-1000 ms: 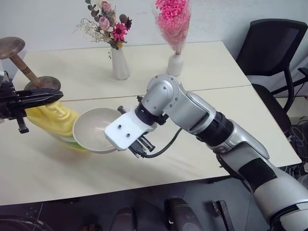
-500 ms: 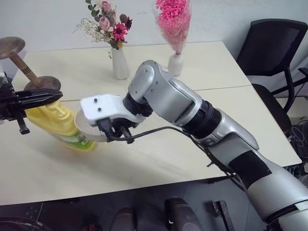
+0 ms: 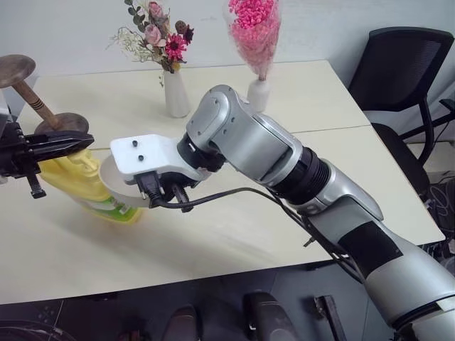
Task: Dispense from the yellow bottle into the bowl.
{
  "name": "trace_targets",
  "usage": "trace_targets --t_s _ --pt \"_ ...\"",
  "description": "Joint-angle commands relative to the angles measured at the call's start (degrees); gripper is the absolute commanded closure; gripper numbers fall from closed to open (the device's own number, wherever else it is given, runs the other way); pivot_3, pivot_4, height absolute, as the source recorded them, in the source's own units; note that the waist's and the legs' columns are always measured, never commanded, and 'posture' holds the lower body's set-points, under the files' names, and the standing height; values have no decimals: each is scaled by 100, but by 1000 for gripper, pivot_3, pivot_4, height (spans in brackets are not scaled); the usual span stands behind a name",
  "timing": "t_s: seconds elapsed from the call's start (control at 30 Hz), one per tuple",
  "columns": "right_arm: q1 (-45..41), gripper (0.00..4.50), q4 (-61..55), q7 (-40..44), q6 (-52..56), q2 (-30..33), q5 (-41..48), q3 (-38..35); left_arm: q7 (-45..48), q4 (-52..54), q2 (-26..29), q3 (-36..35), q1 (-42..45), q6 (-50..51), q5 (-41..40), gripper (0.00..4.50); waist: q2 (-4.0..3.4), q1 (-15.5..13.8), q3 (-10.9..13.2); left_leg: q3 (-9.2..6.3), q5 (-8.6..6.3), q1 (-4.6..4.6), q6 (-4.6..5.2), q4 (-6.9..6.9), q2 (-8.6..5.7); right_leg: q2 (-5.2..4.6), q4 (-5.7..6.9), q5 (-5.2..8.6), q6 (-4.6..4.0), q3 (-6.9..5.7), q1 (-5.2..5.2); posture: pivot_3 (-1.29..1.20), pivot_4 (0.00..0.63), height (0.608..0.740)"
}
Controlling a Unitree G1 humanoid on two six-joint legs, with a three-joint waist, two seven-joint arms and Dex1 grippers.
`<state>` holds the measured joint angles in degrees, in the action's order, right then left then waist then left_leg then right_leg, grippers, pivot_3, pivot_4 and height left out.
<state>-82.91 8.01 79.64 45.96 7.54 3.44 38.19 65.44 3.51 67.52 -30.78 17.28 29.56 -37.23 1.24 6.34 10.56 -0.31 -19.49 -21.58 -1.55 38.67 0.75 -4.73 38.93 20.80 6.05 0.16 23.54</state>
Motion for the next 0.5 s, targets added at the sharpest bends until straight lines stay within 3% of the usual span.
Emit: trace_targets --t_s 0.03,0.5 --pt "-113 4500 -208 44 -181 -22 86 -59 -81 83 -119 195 -182 -111 246 4365 0 -3 0 0 0 0 0 0 0 -1 0 0 0 0 0 0 150 740" --pt "83 4500 -440 220 -762 132 -51 248 -338 260 -267 281 -412 -177 286 4365 0 -28 0 -3 0 1 0 7 -2 -2 1 0 0 0 -4 0 150 740"
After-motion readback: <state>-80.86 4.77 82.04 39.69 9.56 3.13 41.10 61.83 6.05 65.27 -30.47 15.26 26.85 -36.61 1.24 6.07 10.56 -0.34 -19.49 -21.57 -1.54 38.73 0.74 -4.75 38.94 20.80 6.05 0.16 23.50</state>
